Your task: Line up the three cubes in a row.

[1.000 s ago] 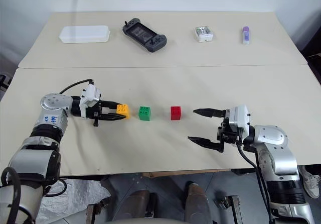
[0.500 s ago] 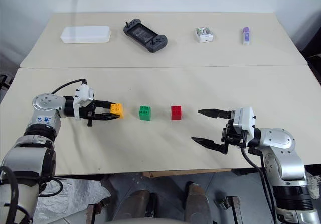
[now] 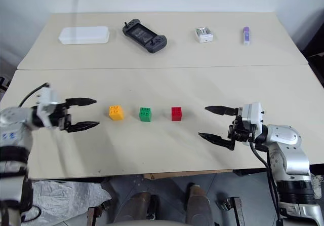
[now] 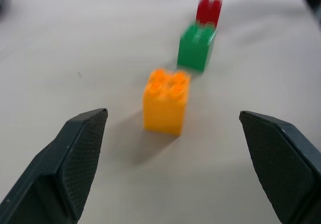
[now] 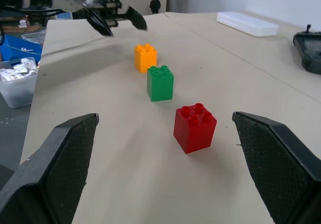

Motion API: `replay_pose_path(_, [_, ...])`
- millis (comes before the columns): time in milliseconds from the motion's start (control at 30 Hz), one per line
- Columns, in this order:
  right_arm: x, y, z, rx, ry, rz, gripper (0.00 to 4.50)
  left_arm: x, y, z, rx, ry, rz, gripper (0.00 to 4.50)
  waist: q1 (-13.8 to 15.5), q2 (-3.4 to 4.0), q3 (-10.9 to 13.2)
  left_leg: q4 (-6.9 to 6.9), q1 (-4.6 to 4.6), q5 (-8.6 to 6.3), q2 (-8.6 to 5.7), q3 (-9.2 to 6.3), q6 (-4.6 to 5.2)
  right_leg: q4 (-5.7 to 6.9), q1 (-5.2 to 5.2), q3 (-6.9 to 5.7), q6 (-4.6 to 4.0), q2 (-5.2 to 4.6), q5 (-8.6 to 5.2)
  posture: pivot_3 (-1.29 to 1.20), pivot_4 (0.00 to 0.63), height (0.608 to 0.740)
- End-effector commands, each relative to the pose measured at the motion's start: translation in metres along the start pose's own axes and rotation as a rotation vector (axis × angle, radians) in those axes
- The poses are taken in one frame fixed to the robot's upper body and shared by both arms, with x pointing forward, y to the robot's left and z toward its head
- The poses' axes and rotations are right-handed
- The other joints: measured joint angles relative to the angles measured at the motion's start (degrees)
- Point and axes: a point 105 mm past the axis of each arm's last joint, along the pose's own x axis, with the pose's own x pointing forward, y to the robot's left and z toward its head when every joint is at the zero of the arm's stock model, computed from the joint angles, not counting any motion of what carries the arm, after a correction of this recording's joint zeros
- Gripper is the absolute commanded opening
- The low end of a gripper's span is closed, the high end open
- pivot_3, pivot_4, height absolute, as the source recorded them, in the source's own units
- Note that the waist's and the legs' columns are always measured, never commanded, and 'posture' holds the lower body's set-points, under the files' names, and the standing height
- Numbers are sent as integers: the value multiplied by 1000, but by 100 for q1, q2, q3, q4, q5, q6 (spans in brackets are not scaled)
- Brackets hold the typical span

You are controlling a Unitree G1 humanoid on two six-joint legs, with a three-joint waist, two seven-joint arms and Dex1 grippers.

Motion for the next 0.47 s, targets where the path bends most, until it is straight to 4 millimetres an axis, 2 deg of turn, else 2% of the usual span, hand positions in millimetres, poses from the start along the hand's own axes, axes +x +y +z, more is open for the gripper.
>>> replay_pose_path(33, [2,-1,6,-24,-36,44,4500,-5,-11,12,36,-47,68,4482,32,1,1,0,0,0,-1,-1,0,2,1,1,0,-1,0,0,150,740])
replay_pose_path(167, [7,-6,3,-38,-32,95,4500,-5,-20,5,50,-22,80,4482,54,2,1,16,1,-1,-1,-9,-3,2,11,-4,-1,-1,1,0,150,740])
replay_pose_path(333, [15,-10,2,-48,-43,127,4500,4,-35,11,58,-16,-1,4482,13,4,1,17,1,-4,-2,-9,-7,4,9,-2,-4,0,2,0,150,740])
replay_pose_path(467, [19,-12,0,-54,-55,125,4500,2,-30,12,105,-18,60,4482,8,6,1,10,0,-6,-1,-8,-9,1,5,-4,-5,3,2,0,150,740])
